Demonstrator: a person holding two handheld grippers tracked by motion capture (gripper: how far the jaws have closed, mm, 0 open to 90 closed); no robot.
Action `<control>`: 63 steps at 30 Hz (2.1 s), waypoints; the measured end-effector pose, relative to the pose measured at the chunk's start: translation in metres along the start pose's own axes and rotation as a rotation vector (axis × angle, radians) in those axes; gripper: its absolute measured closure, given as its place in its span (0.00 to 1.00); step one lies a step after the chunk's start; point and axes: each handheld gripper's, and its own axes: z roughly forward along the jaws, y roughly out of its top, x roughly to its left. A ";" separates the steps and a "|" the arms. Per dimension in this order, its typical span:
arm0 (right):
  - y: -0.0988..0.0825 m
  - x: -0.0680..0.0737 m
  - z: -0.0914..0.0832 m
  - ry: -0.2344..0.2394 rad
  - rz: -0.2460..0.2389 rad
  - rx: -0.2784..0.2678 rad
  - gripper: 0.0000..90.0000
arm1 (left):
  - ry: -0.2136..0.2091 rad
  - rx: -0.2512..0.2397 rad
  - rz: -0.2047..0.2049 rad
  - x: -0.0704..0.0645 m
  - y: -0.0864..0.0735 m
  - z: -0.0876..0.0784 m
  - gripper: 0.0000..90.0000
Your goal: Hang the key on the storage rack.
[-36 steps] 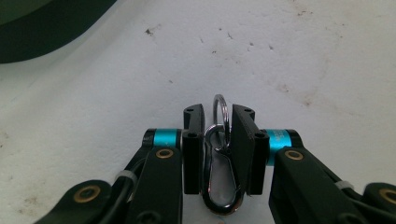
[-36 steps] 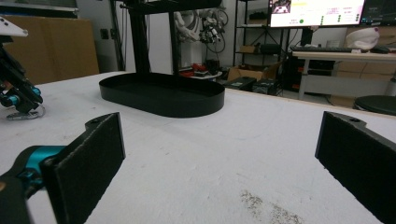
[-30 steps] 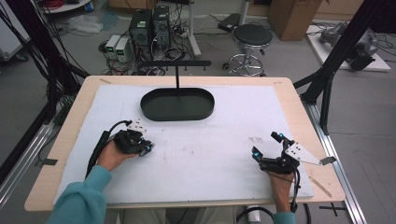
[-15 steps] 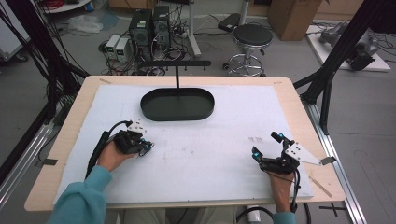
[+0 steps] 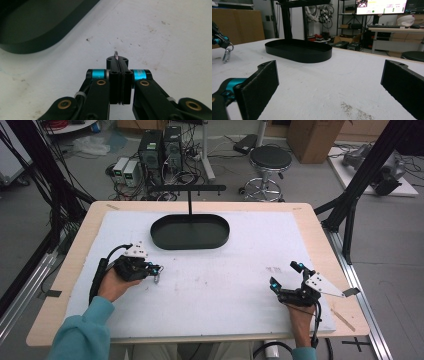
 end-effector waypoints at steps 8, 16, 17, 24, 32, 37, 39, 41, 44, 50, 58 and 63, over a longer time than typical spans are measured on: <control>0.000 0.001 0.000 0.002 0.007 0.003 0.01 | -0.050 -0.132 -0.032 0.009 0.009 -0.015 0.98; 0.000 0.000 0.000 0.000 0.005 -0.001 0.01 | -0.023 -0.174 -0.034 0.022 0.022 -0.026 0.98; 0.000 0.000 0.000 -0.001 0.004 -0.001 0.01 | -0.023 -0.170 -0.028 0.024 0.024 -0.027 0.98; 0.000 0.000 0.000 -0.001 0.002 -0.004 0.01 | -0.015 -0.174 -0.006 0.034 0.041 -0.033 0.98; 0.000 0.000 0.000 -0.003 -0.001 -0.003 0.01 | -0.010 -0.202 0.004 0.051 0.060 -0.040 0.98; 0.000 0.000 0.000 -0.005 -0.003 0.000 0.01 | -0.001 -0.203 0.009 0.063 0.069 -0.042 0.98; 0.000 0.001 -0.001 -0.003 0.007 0.003 0.01 | 0.004 -0.199 0.008 0.069 0.073 -0.043 0.98; 0.000 0.001 -0.001 -0.003 0.005 0.005 0.01 | 0.005 -0.197 0.014 0.073 0.078 -0.044 0.98; 0.000 0.001 -0.001 -0.003 0.005 0.004 0.01 | 0.006 -0.204 0.014 0.079 0.084 -0.045 0.98; 0.000 0.000 0.000 -0.006 -0.003 -0.002 0.01 | 0.023 -0.206 0.012 0.093 0.096 -0.045 0.98; 0.000 0.001 0.000 -0.007 0.006 -0.002 0.01 | 0.039 -0.213 -0.007 0.112 0.109 -0.041 0.98; 0.000 0.001 0.000 -0.008 0.007 -0.002 0.01 | 0.047 -0.220 -0.014 0.120 0.115 -0.038 0.98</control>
